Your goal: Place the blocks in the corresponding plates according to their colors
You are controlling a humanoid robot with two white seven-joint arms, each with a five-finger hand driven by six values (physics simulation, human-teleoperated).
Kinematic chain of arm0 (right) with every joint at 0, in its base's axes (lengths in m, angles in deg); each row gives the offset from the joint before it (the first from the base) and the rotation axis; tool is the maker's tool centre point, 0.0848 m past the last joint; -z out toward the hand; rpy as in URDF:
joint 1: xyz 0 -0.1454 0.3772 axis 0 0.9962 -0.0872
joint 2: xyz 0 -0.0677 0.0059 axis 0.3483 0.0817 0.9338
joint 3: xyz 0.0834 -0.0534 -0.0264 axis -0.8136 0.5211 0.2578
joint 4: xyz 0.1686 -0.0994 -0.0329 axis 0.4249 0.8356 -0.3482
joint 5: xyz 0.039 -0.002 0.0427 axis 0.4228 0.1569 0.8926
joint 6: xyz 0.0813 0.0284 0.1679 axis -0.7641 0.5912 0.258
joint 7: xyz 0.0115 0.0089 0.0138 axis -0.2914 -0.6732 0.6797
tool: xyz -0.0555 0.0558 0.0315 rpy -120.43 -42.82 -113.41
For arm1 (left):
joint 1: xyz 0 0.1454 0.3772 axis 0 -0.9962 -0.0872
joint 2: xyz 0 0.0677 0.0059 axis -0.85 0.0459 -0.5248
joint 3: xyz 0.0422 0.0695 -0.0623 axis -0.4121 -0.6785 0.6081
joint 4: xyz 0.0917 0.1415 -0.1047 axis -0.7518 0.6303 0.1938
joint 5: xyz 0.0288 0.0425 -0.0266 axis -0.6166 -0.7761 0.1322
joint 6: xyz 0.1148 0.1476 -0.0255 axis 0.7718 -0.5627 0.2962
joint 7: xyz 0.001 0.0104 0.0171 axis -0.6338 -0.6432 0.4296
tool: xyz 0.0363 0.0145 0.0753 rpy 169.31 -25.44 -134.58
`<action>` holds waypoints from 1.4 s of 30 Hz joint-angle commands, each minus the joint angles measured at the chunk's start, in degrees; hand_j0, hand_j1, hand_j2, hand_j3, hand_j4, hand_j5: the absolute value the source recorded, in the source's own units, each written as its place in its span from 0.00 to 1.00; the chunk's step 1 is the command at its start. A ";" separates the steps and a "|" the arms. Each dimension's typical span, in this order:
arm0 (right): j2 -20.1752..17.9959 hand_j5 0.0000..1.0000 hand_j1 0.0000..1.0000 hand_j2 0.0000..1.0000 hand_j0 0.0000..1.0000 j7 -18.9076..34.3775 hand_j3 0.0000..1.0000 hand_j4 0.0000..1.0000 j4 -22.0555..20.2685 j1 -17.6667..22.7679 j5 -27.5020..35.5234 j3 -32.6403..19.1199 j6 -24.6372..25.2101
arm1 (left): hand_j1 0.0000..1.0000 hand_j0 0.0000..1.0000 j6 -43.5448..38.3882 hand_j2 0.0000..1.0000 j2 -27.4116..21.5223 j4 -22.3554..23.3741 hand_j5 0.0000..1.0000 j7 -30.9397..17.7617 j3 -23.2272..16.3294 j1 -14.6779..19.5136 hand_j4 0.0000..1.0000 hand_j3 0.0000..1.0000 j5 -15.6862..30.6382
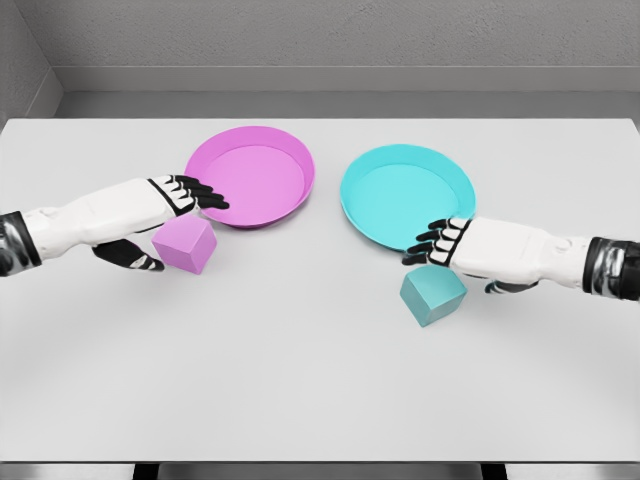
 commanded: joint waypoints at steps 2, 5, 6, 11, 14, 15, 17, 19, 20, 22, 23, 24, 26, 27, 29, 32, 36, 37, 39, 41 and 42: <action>-0.02 1.00 1.00 1.00 1.00 -0.02 1.00 1.00 -0.08 0.00 0.17 3.02 0.15 | 1.00 1.00 -2.03 1.00 0.35 0.27 1.00 -2.56 0.21 0.00 1.00 1.00 0.27; -0.11 1.00 1.00 1.00 1.00 -0.02 1.00 1.00 -0.16 -0.88 0.08 5.83 0.15 | 1.00 1.00 -7.92 1.00 0.43 0.35 1.00 -2.56 0.13 0.00 1.00 1.00 -0.17; -0.11 1.00 1.00 1.00 1.00 -0.02 1.00 1.00 -0.08 -0.88 0.08 5.83 0.15 | 1.00 1.00 -7.92 1.00 0.43 0.53 1.00 -2.56 0.13 0.00 1.00 1.00 -0.17; -0.03 1.00 1.00 1.00 1.00 -0.02 1.00 1.00 -0.08 -0.79 -1.59 7.15 0.15 | 1.00 1.00 -10.12 1.00 1.66 0.53 1.00 -2.30 0.04 -0.09 1.00 1.00 -0.17; 0.68 1.00 1.00 1.00 1.00 -0.02 1.00 1.00 0.01 -1.58 -2.56 6.97 0.15 | 1.00 1.00 -10.38 1.00 2.02 0.62 1.00 -2.30 -0.05 -0.09 1.00 1.00 -0.43; 0.94 1.00 1.00 1.00 1.00 -0.02 1.00 1.00 0.19 -1.58 -4.05 6.80 0.15 | 1.00 1.00 -10.82 1.00 2.10 2.02 1.00 -2.21 -0.14 -0.09 1.00 1.00 -0.34; 1.73 1.00 1.00 1.00 1.00 -0.02 1.00 1.00 0.36 -1.58 -5.55 6.10 0.15 | 1.00 1.00 -10.91 1.00 3.24 3.87 1.00 -2.30 -0.14 0.09 1.00 1.00 -0.60; 1.82 1.00 1.00 1.00 1.00 -0.02 1.00 1.00 0.36 -1.58 -5.55 5.22 0.15 | 1.00 1.00 -10.91 1.00 3.42 3.96 1.00 -2.21 -0.14 0.09 1.00 1.00 -1.75; 1.82 0.94 0.94 0.94 0.94 -0.02 0.94 0.94 0.36 -1.58 -5.55 5.22 0.15 | 1.00 1.00 -10.91 1.00 3.95 3.96 1.00 -2.21 -0.14 0.09 1.00 1.00 -1.75; 2.43 0.79 0.79 0.79 0.79 -0.02 0.79 0.79 0.36 -1.58 -5.55 4.78 0.15 | 1.00 1.00 -10.91 1.00 4.30 3.87 1.00 -2.30 -0.93 0.00 1.00 1.00 -2.28; 3.05 0.73 0.73 0.73 0.73 -0.02 0.73 0.73 0.36 -1.58 -5.55 4.42 0.15 | 1.00 1.00 -10.91 1.00 4.21 3.78 1.00 -2.30 -1.45 0.00 1.00 1.00 -2.36; 3.31 0.69 0.69 0.69 0.69 -0.02 0.69 0.69 0.36 -1.58 -5.46 4.43 0.15 | 1.00 1.00 -10.91 1.00 4.30 3.60 1.00 -2.30 -1.98 0.00 1.00 1.00 -2.36; 3.67 0.66 0.66 0.66 0.66 -0.02 0.66 0.66 0.36 -1.50 -5.46 4.51 0.15 | 1.00 1.00 -10.82 1.00 4.65 3.60 1.00 -2.38 -2.25 0.00 1.00 1.00 -3.07; 3.75 0.66 0.66 0.66 0.66 -0.02 0.66 0.66 0.36 -1.58 -5.46 4.51 0.15 | 1.00 1.00 -10.91 1.00 4.92 3.60 1.00 -2.47 -2.25 -0.09 1.00 1.00 -3.59; 3.75 0.65 0.65 0.65 0.65 -0.02 0.65 0.65 0.36 -1.49 -5.46 4.51 0.15 | 1.00 1.00 -10.91 1.00 4.92 3.60 1.00 -2.47 -2.33 -0.09 1.00 1.00 -3.59; 3.75 0.65 0.65 0.65 0.65 -0.02 0.65 0.65 0.45 -1.49 -5.46 4.51 0.15 | 0.97 0.97 -11.79 0.97 4.92 3.69 0.97 -2.47 -2.33 -0.09 0.97 0.97 -5.09; 4.28 0.65 0.65 0.65 0.65 -0.02 0.65 0.65 1.77 -1.58 -5.02 3.73 0.15 | 0.94 0.94 -13.98 0.94 5.62 3.87 0.94 -2.65 -2.33 0.09 0.94 0.94 -5.00; 4.46 0.65 0.65 0.65 0.65 -0.02 0.65 0.65 1.77 -1.58 -4.93 3.37 0.15 | 0.92 0.92 -15.74 0.92 5.71 3.69 0.92 -3.08 -2.33 0.09 0.92 0.92 -5.09; 5.16 0.65 0.65 0.65 0.65 -0.02 0.65 0.65 2.03 -1.58 -4.84 3.02 0.15 | 0.90 0.90 -16.45 0.90 5.79 3.60 0.90 -6.78 -2.33 0.88 0.90 0.90 -5.09; 5.86 0.65 0.65 0.65 0.65 -0.02 0.65 0.65 2.38 -1.58 -3.88 2.14 0.15 | 0.90 0.90 -16.45 0.90 6.58 3.52 0.90 -9.06 -2.33 1.32 0.90 0.90 -5.09; 5.86 0.65 0.65 0.65 0.65 -0.02 0.65 0.65 2.73 -1.67 -2.56 1.70 0.15 | 0.90 0.90 -16.54 0.90 6.76 3.60 0.90 -9.85 -2.33 1.49 0.90 0.90 -5.09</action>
